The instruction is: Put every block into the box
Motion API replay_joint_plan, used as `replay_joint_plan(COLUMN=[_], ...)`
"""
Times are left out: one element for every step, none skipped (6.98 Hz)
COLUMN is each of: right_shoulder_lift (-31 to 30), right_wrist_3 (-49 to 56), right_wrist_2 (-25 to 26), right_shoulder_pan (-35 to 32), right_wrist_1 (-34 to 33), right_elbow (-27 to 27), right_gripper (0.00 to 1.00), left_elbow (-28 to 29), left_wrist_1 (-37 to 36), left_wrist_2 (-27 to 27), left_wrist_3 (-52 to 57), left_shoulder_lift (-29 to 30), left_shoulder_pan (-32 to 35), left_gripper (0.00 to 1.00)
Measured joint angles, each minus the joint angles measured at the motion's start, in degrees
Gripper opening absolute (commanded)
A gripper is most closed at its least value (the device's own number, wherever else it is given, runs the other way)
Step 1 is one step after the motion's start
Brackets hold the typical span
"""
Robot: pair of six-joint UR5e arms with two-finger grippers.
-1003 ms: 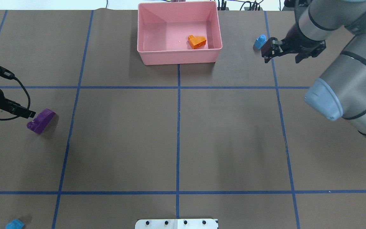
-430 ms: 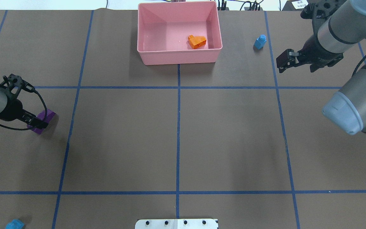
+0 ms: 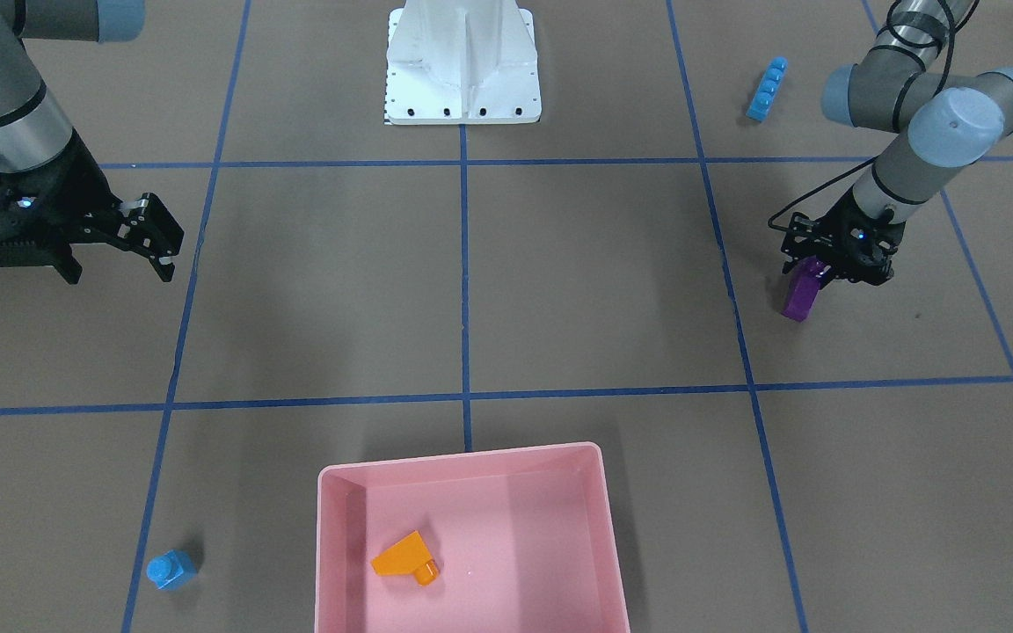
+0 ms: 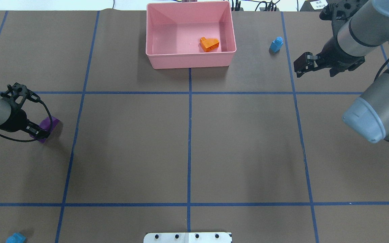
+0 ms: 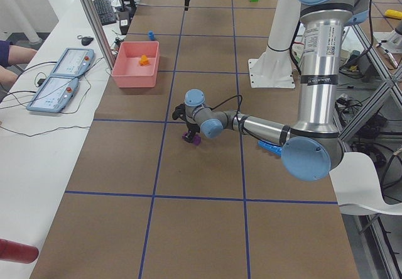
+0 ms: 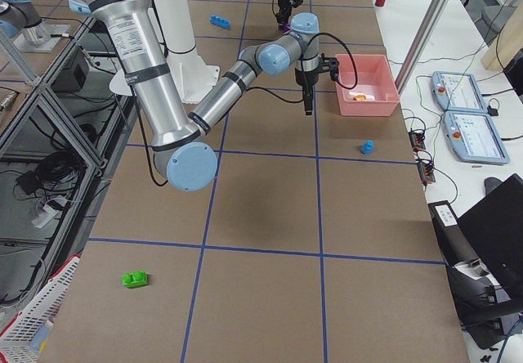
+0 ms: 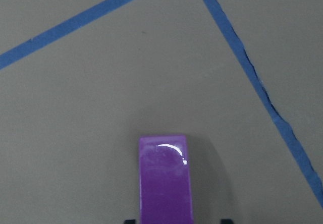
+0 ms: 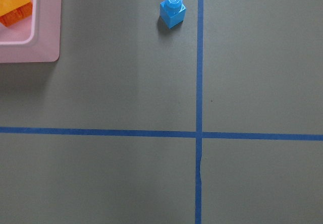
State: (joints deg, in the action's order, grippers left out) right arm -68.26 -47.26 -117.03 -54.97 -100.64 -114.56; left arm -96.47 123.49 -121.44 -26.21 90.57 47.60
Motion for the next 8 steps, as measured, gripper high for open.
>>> replay_joint_plan(right_shoulder_lift=[0.0,0.0,0.0,0.0,0.1,0.2,0.3,0.4], right_wrist_3=[0.0,0.0,0.0,0.0,-0.1,-0.2,-0.5,-0.6], right_wrist_2=[0.1,0.2,0.2,0.1,0.0,0.0,-0.1,-0.1], right_shoulder_pan=[0.1,0.1,0.1,0.2,0.2,0.2,0.2,0.2], right_wrist_1=[0.0,0.1,0.2,0.2,0.3,0.5,1.0,2.0], right_elbow=[0.0,0.1,0.1,0.1,0.1,0.1,0.1,0.0], right_gripper=[1.0,1.0,1.0,1.0,1.0,1.0,1.0,0.99], left_elbow=[-0.1,-0.4,-1.3,-2.6,-3.3,-3.6,-3.6,-3.3], left_wrist_1=[0.0,0.1,0.1,0.1,0.1,-0.2,-2.0,-7.0], left_wrist_2=[0.0,0.0,0.0,0.0,0.0,0.0,-0.1,-0.2], left_wrist_3=[-0.1,-0.9,-4.9,-12.5,-21.5,-30.1,-36.6,-40.5], left_shoulder_lift=[0.0,0.0,0.6,2.2,5.2,9.0,13.6,19.9], left_shoulder_pan=[0.0,0.0,0.0,0.0,0.0,0.0,-0.1,-0.2], left_gripper=[0.0,0.0,0.0,0.0,0.0,0.0,0.0,0.0])
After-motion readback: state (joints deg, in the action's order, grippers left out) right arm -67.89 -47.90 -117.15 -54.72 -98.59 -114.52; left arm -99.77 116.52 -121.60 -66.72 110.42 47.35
